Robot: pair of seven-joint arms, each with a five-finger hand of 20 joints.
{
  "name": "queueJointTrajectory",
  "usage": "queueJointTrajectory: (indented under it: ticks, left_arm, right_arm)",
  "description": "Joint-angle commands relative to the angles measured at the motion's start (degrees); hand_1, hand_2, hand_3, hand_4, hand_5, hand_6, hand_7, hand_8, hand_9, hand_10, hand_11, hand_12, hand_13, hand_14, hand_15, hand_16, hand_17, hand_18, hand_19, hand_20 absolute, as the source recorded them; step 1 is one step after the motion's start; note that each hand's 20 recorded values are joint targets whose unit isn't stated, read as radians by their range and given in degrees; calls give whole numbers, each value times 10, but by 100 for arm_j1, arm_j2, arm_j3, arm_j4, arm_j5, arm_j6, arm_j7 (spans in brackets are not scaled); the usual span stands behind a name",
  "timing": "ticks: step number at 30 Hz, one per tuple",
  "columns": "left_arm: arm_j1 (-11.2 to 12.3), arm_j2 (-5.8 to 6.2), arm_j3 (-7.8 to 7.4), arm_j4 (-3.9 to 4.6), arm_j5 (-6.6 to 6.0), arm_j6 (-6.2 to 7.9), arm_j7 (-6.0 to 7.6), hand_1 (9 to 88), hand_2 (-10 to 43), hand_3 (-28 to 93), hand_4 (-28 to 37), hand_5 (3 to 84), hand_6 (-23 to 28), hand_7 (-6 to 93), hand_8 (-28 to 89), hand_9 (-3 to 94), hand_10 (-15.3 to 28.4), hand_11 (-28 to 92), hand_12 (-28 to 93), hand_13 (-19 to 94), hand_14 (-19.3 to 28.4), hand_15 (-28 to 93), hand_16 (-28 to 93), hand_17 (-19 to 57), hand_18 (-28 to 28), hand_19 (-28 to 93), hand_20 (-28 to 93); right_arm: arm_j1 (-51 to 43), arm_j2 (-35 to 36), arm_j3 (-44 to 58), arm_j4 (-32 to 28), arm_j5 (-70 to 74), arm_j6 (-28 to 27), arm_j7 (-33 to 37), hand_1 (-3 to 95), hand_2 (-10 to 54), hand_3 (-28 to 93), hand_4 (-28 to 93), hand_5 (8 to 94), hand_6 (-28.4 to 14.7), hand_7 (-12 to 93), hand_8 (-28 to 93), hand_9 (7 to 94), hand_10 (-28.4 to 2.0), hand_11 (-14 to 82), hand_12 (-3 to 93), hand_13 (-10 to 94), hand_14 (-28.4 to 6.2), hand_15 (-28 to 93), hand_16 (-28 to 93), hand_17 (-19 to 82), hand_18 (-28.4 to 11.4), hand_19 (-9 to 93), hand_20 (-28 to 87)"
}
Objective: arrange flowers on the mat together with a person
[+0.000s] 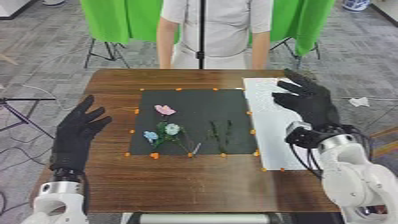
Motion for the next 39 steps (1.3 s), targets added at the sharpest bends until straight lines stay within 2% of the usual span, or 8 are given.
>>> queueJointTrajectory:
  ticks: [1,10,14,17,18,23,29,39]
  left_arm:
    - [57,-96,-8,24,47,-38,-97,234,72,777,-283,371,46,101,-86,366,174,225,94,290,268,505,-79,-63,277,516,230]
    - [18,-125,-8,22,61,-35,-156,234,73,777,-283,371,46,101,-85,367,175,224,95,288,269,512,-77,-65,274,519,226]
    - [30,-111,-4,17,42,-14,-148,235,74,776,-283,370,47,101,-85,368,176,226,95,287,271,514,-78,-65,273,520,224]
    - [53,-73,7,6,10,21,-76,236,74,777,-283,370,47,101,-85,368,176,226,95,287,271,516,-79,-66,273,520,223]
    - [34,-105,-2,13,42,-5,-144,237,74,777,-283,370,47,101,-85,368,177,227,95,287,271,516,-79,-66,273,520,223]
    - [16,-75,36,33,-28,13,-96,240,76,776,-283,369,48,102,-85,369,177,228,96,288,271,520,-80,-66,273,521,222]
    - [42,-71,11,10,-3,18,-88,242,76,778,-283,368,48,102,-85,368,177,230,96,287,271,523,-81,-67,273,523,221]
    - [-7,-107,11,12,36,-4,-163,243,76,777,-283,367,48,104,-86,369,178,231,95,287,272,524,-83,-67,272,525,219]
  right_arm:
    - [-497,-236,57,-27,-287,-118,-109,171,76,788,-282,426,38,138,-121,431,-131,71,136,347,-186,281,143,27,-223,485,178]
    - [-619,-258,79,-23,-470,-235,-53,164,72,790,-283,414,45,136,-121,432,-130,69,137,340,-187,267,158,20,-225,484,185]
    - [-566,-277,-3,0,-472,-216,3,163,72,788,-283,412,47,136,-121,436,-133,69,138,340,-187,264,164,18,-225,483,187]
    - [-504,-325,-41,30,-562,-235,37,162,72,788,-283,411,49,136,-120,437,-133,69,139,340,-187,264,167,17,-226,482,188]
    - [-510,-323,-43,24,-585,-229,54,161,72,788,-283,411,49,136,-120,437,-133,69,139,340,-187,264,168,17,-225,482,188]
    - [-475,-313,-63,40,-573,-225,46,160,70,791,-283,413,51,138,-121,439,-132,70,139,342,-187,268,171,16,-225,481,189]
    - [-491,-328,-79,40,-525,-236,57,158,69,792,-283,414,51,140,-122,440,-132,71,139,345,-188,271,170,15,-224,481,191]
    - [-452,-368,-123,36,-527,-208,54,158,69,789,-283,414,51,140,-123,443,-133,72,140,348,-188,278,169,14,-223,481,194]
